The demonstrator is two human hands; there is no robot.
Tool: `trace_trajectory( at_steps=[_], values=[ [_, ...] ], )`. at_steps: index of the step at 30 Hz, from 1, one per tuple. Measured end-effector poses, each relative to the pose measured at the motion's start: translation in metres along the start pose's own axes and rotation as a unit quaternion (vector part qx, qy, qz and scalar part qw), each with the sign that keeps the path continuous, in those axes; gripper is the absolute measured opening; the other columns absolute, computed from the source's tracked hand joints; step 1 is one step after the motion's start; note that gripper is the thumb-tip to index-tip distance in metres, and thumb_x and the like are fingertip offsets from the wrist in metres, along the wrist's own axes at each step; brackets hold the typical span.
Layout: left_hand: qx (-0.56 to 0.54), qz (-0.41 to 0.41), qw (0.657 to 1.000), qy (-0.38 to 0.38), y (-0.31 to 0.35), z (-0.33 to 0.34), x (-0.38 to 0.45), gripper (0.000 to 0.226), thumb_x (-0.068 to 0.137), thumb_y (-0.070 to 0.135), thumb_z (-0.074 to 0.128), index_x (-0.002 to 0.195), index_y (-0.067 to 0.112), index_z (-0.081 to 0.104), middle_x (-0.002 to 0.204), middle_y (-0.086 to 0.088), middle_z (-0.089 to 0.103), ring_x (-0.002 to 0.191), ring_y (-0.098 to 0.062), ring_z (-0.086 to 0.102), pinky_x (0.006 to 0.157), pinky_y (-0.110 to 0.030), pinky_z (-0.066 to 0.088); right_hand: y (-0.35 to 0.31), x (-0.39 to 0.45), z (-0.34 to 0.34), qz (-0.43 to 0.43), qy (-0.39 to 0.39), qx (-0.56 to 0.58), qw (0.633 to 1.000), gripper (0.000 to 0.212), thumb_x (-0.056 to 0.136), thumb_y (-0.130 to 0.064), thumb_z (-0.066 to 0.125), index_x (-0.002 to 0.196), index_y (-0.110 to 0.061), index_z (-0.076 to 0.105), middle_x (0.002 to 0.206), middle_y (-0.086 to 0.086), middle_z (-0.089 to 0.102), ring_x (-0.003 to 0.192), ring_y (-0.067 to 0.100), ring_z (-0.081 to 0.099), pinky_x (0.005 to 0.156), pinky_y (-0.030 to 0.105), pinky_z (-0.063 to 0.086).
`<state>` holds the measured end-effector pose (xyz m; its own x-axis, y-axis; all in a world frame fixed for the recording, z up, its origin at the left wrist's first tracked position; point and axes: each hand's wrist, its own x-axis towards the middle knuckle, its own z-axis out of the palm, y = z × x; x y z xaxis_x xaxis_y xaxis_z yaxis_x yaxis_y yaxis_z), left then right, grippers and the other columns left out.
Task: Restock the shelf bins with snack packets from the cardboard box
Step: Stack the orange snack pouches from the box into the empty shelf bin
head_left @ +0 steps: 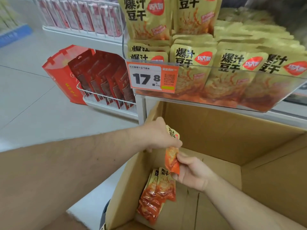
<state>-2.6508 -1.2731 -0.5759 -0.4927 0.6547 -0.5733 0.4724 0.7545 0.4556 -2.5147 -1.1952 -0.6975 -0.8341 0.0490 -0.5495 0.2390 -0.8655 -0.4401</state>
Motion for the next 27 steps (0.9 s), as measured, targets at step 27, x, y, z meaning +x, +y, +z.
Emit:
trace_trajectory(
  at_steps=[27],
  values=[
    [-0.19, 0.028, 0.981, 0.029, -0.023, -0.004, 0.006, 0.08, 0.081, -0.001, 0.075, 0.143, 0.024, 0.033, 0.11, -0.004, 0.061, 0.097, -0.018, 0.062, 0.076, -0.035, 0.059, 0.001, 0.007, -0.053, -0.056, 0.366, -0.265, 0.89, 0.017, 0.092, 0.0, 0.062, 0.077, -0.004, 0.057, 0.056, 0.009, 0.055, 0.033, 0.011, 0.042, 0.038, 0.021, 0.031]
  ],
)
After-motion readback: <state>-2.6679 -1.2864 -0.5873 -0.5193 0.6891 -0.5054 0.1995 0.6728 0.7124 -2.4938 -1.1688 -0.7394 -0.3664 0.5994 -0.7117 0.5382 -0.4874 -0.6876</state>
